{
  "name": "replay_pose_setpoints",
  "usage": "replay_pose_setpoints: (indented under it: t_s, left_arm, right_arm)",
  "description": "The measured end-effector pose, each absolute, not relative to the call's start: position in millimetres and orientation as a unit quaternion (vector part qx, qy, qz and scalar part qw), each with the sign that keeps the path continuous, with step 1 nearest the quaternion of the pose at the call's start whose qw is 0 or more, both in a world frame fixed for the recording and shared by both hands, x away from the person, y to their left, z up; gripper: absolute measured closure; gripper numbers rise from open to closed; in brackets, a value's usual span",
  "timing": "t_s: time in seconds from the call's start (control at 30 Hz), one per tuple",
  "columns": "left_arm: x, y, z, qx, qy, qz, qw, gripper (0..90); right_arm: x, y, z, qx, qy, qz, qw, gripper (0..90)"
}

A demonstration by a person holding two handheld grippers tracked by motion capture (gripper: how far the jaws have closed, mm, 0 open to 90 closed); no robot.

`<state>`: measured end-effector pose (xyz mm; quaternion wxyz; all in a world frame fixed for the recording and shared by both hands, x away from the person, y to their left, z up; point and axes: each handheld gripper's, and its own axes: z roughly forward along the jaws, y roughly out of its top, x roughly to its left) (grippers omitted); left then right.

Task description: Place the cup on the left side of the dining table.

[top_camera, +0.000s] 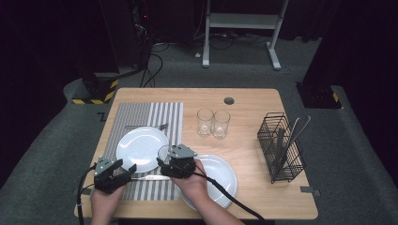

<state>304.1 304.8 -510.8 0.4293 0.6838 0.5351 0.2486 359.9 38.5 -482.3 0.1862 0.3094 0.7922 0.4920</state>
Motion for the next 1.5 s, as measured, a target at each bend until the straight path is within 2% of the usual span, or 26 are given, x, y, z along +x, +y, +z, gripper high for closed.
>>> replay_pose_setpoints:
  t_s: [0.27,0.5,0.67,1.1,1.5]
  left_arm:
    - [302.8,304.8,-511.5,0.684,0.536,0.248,0.428,33.8]
    - [302.6,304.8,-512.5,0.687,0.536,0.247,0.425,33.7]
    - [302.5,304.6,-513.2,0.688,0.536,0.246,0.423,33.6]
    - [302.2,303.9,-514.7,0.691,0.536,0.243,0.419,33.6]
    - [303.2,300.4,-516.3,0.698,0.528,0.239,0.42,33.6]
  right_arm:
    - [360.1,36.2,-481.6,0.311,0.789,0.502,0.172,26.8]
    - [357.6,33.6,-474.2,0.303,0.78,0.522,0.164,18.9]
    - [355.1,30.9,-469.5,0.3,0.776,0.529,0.17,18.7]
    - [356.0,10.8,-456.0,0.315,0.755,0.54,0.197,28.0]
    - [366.9,-31.3,-457.5,0.353,0.746,0.517,0.228,32.5]
